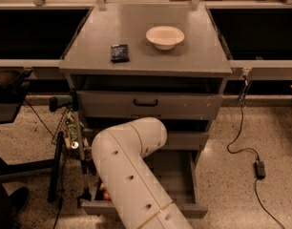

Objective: Pick apple from bottom drawer and place on counter

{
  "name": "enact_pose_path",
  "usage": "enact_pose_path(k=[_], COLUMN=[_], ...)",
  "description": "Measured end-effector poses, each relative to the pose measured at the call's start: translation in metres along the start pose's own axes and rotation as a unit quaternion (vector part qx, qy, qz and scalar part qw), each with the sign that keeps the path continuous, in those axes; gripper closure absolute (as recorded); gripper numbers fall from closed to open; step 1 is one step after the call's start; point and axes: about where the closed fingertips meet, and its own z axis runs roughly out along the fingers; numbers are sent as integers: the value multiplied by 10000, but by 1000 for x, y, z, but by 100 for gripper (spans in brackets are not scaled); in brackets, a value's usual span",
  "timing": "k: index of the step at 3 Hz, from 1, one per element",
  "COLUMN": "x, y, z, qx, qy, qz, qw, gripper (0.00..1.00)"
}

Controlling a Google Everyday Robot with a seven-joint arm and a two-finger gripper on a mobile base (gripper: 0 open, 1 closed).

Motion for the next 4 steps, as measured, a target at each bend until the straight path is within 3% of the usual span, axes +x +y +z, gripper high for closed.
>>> enact_pose_path(k=[1,4], x=[-4,-6], y=[-6,-19], z=[8,21], qx=[-9,-314], qy=[-28,-119], qz=[-192,-483], qw=[9998,9983], gripper=[0,65])
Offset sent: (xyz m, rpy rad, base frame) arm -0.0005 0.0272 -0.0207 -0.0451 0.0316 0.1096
